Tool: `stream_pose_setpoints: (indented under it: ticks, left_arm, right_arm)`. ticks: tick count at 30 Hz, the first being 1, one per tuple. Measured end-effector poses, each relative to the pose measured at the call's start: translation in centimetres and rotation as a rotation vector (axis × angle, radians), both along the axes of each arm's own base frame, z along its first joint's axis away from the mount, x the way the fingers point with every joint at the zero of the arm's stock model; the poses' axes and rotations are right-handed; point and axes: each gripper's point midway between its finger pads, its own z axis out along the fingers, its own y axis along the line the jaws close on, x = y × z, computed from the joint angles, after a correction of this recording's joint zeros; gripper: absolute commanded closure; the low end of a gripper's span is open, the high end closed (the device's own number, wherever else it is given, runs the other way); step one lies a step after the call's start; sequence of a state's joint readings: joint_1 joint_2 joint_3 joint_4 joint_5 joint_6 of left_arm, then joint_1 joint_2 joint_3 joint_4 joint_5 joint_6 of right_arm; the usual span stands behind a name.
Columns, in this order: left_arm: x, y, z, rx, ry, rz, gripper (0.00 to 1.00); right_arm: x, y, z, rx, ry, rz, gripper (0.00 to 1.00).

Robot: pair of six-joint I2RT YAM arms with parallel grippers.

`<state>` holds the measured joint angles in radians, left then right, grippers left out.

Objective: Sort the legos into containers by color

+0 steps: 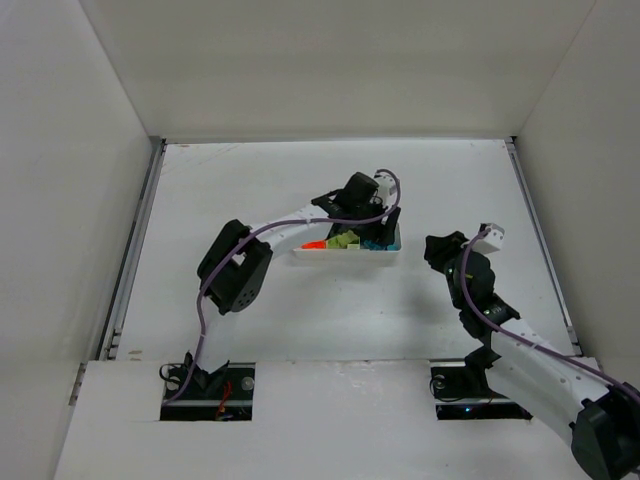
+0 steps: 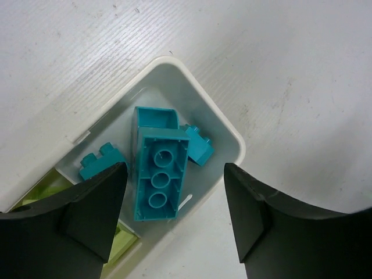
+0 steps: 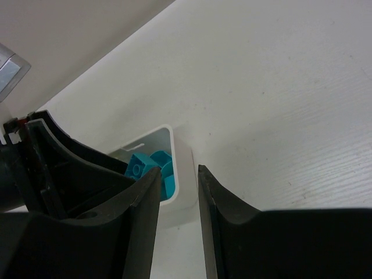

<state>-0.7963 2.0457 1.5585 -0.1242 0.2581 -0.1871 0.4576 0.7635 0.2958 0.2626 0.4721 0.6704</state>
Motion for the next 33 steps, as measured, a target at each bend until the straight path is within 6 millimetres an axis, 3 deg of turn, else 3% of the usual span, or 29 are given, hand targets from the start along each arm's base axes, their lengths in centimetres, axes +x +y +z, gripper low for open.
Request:
stream_pose_setpoints:
  ticks: [2,3,7,11,15,18,24,28,33]
  left_arm:
    - [0.2,0.2,0.2,0.001,-0.007,0.007,0.22]
    - [0.3,0.3,0.5,0.002,-0.013,0.009,0.0]
    - [0.6,1.3,2.7,-0.013,-0.051,0.038,0.0]
    - [0.6,3.6,6.4,-0.047,-0.127,0.1,0.0]
    - [0.1,7.1,9.6,-0.092,-0.196,0.22,0.0]
    - [-1.2,10.4,10.5,-0.119,-0.217,0.339,0.0]
    - [-5.1,18.2,9.0,-0.136,-0.207,0.584,0.0]
    - [-6.8,25.2,7.9,-0.14,-0.194,0.812,0.0]
    - [-9.7,32.1,4.0,-0.076,-0.123,1.042,0.0]
  right_arm:
    - [0.0,0.0,-0.1,-0.001,0.003,0.0,0.62]
    - [0.0,0.0,-0.1,-0.001,0.004,0.0,0.62]
    - [0.0,0.0,-0.1,-0.001,0.004,0.0,0.61]
    - [0.0,0.0,-0.1,-0.001,0.002,0.0,0.61]
    - [0.0,0.0,-0.1,-0.001,0.002,0.0,0.61]
    - [0.0,0.0,-0.1,-0.001,0.002,-0.001,0.6]
    - [0.0,-0.4,-0.1,0.001,0.0,-0.018,0.5]
    - [-0.2,-0.9,0.0,0.004,-0.013,-0.039,0.38]
    - [-0.3,-1.6,0.5,0.005,-0.031,-0.07,0.29]
